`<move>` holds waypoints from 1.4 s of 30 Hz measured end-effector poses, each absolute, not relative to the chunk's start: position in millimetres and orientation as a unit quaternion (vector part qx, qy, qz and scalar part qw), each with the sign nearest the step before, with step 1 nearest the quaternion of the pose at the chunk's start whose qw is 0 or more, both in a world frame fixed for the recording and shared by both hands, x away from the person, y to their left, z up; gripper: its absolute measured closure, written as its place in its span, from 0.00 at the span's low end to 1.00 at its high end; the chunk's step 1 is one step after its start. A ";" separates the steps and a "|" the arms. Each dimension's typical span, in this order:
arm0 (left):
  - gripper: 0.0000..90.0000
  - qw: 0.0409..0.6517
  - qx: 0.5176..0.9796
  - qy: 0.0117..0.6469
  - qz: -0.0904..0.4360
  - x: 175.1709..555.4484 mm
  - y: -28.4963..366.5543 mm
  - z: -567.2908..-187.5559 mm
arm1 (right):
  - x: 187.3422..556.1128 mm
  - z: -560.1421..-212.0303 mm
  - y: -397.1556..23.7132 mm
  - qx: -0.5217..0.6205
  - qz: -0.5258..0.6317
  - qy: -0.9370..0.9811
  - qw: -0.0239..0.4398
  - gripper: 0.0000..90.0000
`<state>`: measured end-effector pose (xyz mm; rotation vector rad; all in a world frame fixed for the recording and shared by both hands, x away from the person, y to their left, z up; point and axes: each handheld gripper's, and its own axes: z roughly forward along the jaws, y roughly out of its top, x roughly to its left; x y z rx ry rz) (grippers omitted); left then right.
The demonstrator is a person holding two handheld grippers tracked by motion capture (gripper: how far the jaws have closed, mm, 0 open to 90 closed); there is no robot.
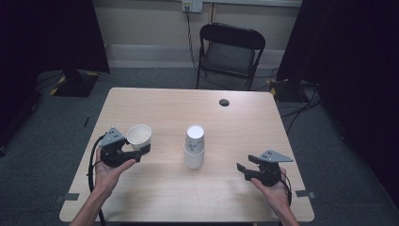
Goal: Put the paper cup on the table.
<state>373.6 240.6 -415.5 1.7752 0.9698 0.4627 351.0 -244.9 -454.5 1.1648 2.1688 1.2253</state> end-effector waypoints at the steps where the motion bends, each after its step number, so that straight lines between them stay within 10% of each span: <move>1: 0.35 0.508 0.737 0.402 0.192 373.6 240.6 -415.5 | 351.0 -454.5 -244.9 0.415 0.437 0.774 0.195 0.41; 42: 0.34 0.436 0.767 0.434 0.183 406.8 246.0 -485.7 | 361.8 -497.5 -251.4 0.445 0.349 0.802 0.195 0.22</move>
